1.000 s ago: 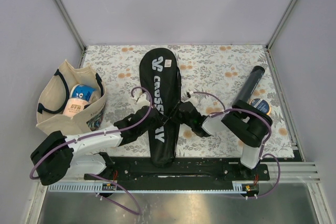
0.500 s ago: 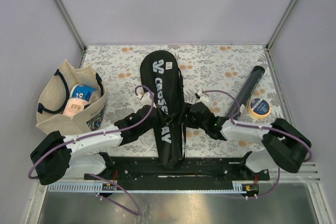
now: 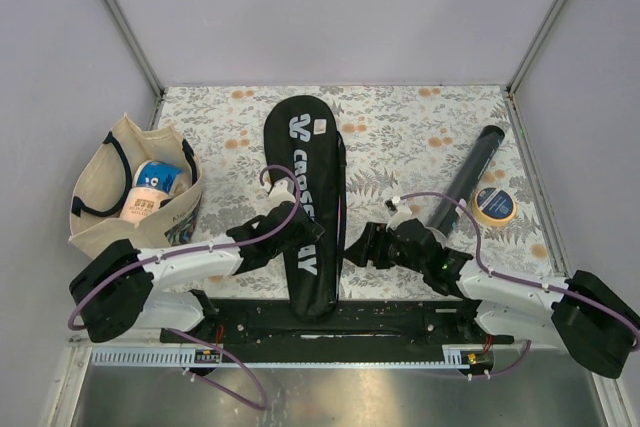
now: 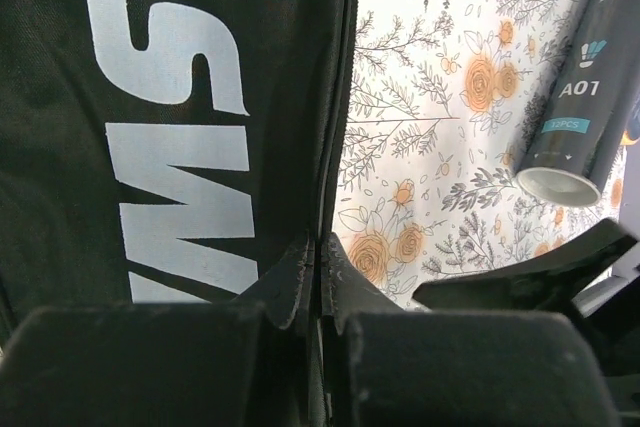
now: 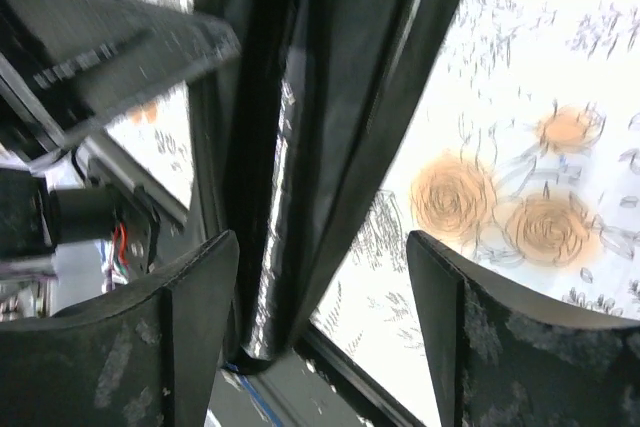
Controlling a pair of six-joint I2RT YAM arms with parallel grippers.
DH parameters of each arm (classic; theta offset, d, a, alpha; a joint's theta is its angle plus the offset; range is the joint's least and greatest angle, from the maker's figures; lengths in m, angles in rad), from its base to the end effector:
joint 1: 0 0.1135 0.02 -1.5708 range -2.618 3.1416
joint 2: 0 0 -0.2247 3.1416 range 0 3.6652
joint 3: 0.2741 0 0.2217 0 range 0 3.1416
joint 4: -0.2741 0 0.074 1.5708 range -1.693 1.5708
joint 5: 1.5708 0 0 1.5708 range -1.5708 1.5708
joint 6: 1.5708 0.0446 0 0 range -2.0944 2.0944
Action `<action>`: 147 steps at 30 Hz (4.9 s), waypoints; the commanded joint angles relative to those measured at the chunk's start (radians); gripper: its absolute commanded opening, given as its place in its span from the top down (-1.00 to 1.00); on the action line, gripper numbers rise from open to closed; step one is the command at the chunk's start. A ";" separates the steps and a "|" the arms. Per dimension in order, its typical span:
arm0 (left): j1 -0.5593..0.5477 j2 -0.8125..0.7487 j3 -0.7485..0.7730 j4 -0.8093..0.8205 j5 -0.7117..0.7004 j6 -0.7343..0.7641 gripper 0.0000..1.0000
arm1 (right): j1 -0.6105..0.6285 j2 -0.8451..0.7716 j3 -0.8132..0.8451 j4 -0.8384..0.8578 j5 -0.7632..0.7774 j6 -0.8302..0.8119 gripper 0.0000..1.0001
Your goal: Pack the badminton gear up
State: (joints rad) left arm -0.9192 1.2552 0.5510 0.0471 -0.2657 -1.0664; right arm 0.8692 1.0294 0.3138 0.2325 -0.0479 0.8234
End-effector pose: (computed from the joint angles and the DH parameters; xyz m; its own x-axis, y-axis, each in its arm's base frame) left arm 0.1575 -0.1872 0.1632 -0.7403 -0.4223 -0.5231 -0.0144 0.7879 -0.6157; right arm 0.1337 0.1615 0.1563 -0.7835 0.2079 -0.5856 -0.3173 0.6764 0.6646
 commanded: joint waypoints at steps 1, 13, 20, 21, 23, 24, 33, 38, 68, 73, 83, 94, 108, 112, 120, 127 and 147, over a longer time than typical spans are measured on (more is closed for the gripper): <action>0.002 0.027 0.052 0.062 -0.018 -0.010 1.00 | 0.027 0.009 -0.071 0.234 -0.104 0.028 -0.56; 0.002 0.058 0.069 0.068 -0.003 -0.027 1.00 | 0.191 0.239 0.021 0.300 0.039 0.039 -0.59; 0.002 0.058 0.058 0.088 0.000 -0.040 1.00 | 0.260 0.388 0.103 0.306 0.075 0.059 -0.48; 0.002 0.061 0.059 0.080 -0.004 -0.038 1.00 | 0.267 0.396 0.103 0.309 0.085 0.063 -0.45; 0.002 0.055 0.056 0.076 -0.009 -0.037 1.00 | 0.278 0.408 0.116 0.275 0.103 0.062 -0.34; 0.000 0.052 0.053 0.077 -0.010 -0.037 1.00 | 0.283 0.414 0.123 0.259 0.109 0.059 -0.27; 0.003 0.050 0.061 0.074 -0.018 -0.029 1.00 | 0.286 0.465 0.104 0.323 0.100 0.079 0.88; 0.002 0.049 0.059 0.063 -0.027 -0.023 1.00 | 0.286 0.469 0.081 0.363 0.100 0.103 1.00; 0.065 0.075 0.087 -0.173 -0.055 0.140 0.21 | 0.287 0.268 0.203 -0.125 0.285 0.137 0.03; 0.065 0.131 0.081 -0.164 -0.047 0.128 0.21 | 0.255 0.271 0.240 -0.165 0.404 0.092 0.16; 0.065 0.153 0.075 -0.168 -0.063 0.115 0.15 | 0.100 0.408 0.379 -0.168 0.414 0.037 0.07; 0.065 0.162 0.064 -0.164 -0.069 0.095 0.15 | 0.062 0.603 0.479 -0.153 0.367 0.057 0.03; 0.077 0.208 0.093 -0.242 -0.079 0.092 0.08 | -0.042 0.445 0.354 -0.283 0.405 -0.061 0.77; 0.077 0.176 0.084 -0.207 -0.060 0.092 0.06 | -0.042 0.403 0.357 -0.253 0.310 -0.053 0.46; 0.060 0.058 0.110 -0.211 -0.076 0.239 -0.02 | -0.093 0.376 0.426 -0.154 0.205 -0.067 0.03; 0.010 0.000 0.122 -0.220 -0.153 0.303 -0.04 | -0.183 0.546 0.531 -0.022 0.021 -0.079 -0.20; -0.095 -0.226 0.089 -0.296 -0.348 0.473 -0.04 | -0.223 0.868 0.628 0.039 -0.104 -0.067 0.01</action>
State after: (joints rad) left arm -0.9737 1.0985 0.6437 -0.2565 -0.5217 -0.6643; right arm 0.6468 1.8652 0.9466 0.2520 -0.1188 0.7429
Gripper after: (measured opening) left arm 0.519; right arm 0.578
